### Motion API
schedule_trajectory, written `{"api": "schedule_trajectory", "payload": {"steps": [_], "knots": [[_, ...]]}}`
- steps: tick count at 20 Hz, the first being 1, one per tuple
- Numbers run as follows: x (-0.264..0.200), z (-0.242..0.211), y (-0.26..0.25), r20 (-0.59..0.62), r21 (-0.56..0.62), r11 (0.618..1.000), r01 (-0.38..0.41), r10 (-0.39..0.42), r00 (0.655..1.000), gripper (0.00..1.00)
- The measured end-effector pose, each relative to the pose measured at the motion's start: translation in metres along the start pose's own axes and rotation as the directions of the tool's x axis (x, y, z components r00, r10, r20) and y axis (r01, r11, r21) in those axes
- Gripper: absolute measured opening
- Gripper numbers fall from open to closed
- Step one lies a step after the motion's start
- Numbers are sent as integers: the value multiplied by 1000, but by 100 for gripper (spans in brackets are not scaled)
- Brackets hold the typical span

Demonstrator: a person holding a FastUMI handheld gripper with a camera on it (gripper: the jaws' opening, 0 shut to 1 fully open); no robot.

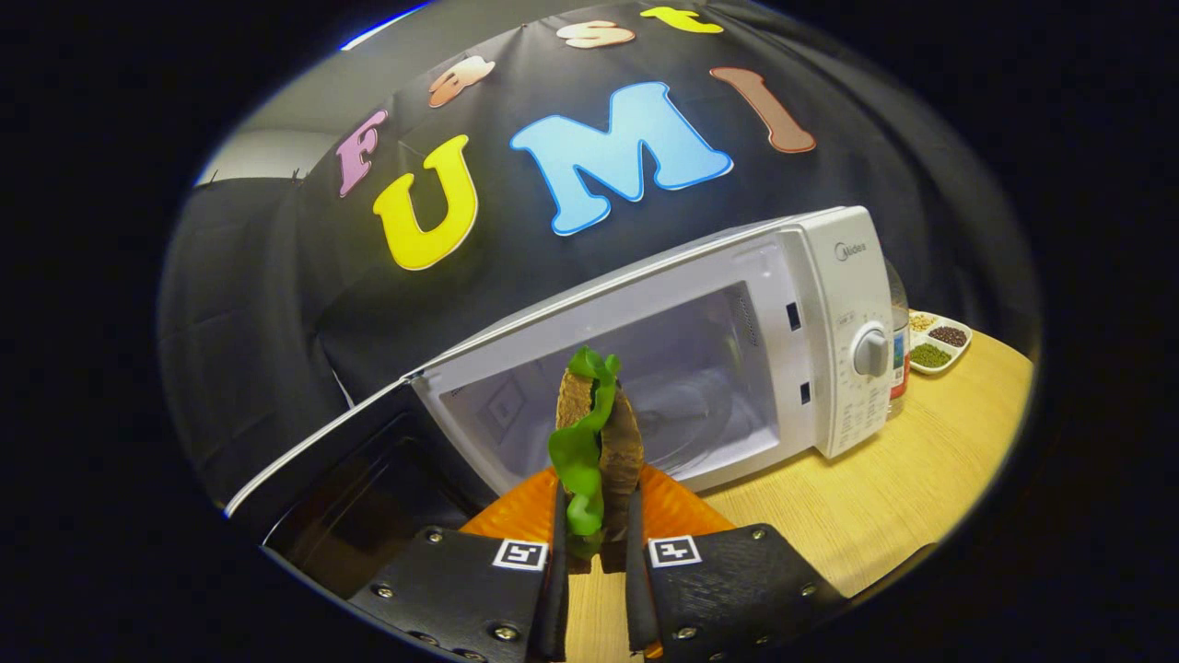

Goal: Open the microwave, put the food inside, and close the microwave door.

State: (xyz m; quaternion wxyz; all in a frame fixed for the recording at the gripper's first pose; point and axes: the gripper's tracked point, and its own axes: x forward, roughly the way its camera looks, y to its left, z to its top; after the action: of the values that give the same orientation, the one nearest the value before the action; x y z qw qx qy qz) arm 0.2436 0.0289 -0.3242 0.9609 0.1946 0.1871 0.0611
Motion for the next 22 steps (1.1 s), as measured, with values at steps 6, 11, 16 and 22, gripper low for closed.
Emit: {"api": "schedule_trajectory", "payload": {"steps": [6,11,16,22], "knots": [[64,6,7,-16,26,1000,-5,6,1000,25],[102,9,4,-4,36,999,-1,1,1000,25],[137,14,0,-2,69,998,-3,3,1000,25],[148,6,-20,43,-91,991,96,-92,995,44]]}}
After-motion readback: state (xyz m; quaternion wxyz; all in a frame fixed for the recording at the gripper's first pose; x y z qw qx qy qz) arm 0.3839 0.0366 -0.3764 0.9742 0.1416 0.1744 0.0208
